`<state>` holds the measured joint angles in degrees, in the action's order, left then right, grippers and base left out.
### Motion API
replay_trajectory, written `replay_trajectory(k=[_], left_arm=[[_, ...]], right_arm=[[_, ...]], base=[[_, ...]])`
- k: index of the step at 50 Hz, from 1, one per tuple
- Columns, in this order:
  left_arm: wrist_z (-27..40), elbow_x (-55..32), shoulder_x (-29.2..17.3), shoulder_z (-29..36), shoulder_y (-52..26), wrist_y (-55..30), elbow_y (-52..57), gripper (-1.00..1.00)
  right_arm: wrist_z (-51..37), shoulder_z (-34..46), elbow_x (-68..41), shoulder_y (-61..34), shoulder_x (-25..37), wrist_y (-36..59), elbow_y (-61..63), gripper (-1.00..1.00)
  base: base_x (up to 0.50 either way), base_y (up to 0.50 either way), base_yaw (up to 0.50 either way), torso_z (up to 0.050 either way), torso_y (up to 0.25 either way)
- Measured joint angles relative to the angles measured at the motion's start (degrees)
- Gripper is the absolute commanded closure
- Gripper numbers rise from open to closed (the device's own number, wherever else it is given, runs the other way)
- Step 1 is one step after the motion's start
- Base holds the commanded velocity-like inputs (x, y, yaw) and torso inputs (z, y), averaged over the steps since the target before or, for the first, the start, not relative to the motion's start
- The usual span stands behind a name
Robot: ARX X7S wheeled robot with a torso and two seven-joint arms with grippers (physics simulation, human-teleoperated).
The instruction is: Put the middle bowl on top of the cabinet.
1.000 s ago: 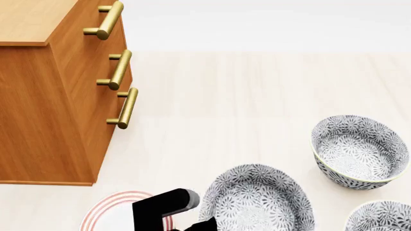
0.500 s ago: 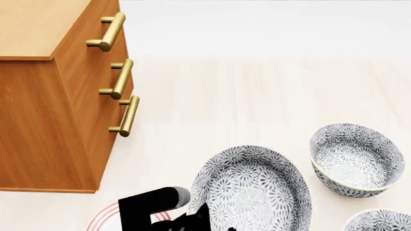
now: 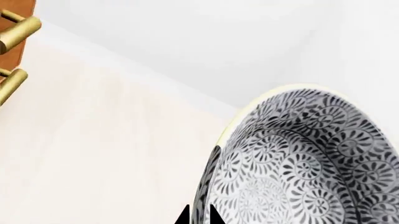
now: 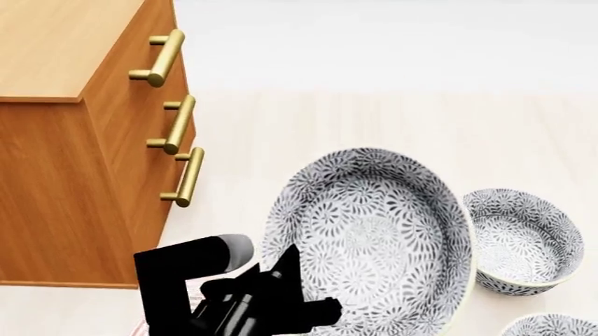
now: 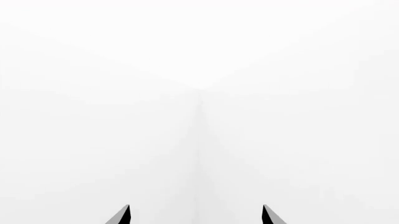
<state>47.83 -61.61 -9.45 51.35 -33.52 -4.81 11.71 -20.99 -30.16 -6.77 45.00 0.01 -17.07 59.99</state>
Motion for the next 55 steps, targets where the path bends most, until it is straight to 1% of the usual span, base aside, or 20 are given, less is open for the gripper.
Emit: replay_trajectory(k=[7,17,22,28,44,50,55], left_arm=[[2.99,-1.52,-1.51,-0.75,-3.37,-2.08,6.92,1.0],[9.7,-3.93,-3.48,-1.8,-11.98,-7.79,16.4,1.0],[13.01,-7.42,-4.26,-3.17,-16.88,-10.38,19.84,1.0],[17.36,-13.78,-5.26,-5.27,-23.82,-13.52,22.0,1.0],[32.18,-33.31,-8.18,-10.83,-42.01,-19.2,18.36,1.0],[36.42,-39.48,-8.79,-12.24,-48.5,-19.5,14.44,1.0],[38.58,-43.6,-9.43,-11.73,-53.87,-18.94,9.44,1.0]], right_arm=[[-0.42,1.04,0.98,0.0,0.0,-0.14,0.0,-1.0],[-1.19,2.52,2.46,0.0,0.0,-0.32,0.0,-1.0],[-1.59,3.09,3.06,0.0,0.0,-0.41,-0.01,-1.0],[-2.07,3.9,3.95,0.0,0.01,-0.53,-0.05,-1.0],[-3.25,6.03,6.31,0.0,0.01,-0.98,-0.37,-1.0],[-3.74,6.91,7.29,0.0,0.01,-0.89,-0.22,-1.0],[-4.23,7.73,8.19,0.0,0.01,-0.84,-0.14,-1.0]], base=[[0.0,0.0,0.0,0.049,0.166],[0.0,0.0,0.0,0.0,0.0],[0.0,0.0,0.0,0.0,0.0],[0.0,0.0,0.0,0.0,0.0],[0.0,0.0,0.0,0.0,0.0],[0.0,0.0,0.0,0.0,0.0],[0.0,0.0,0.0,0.0,0.0]])
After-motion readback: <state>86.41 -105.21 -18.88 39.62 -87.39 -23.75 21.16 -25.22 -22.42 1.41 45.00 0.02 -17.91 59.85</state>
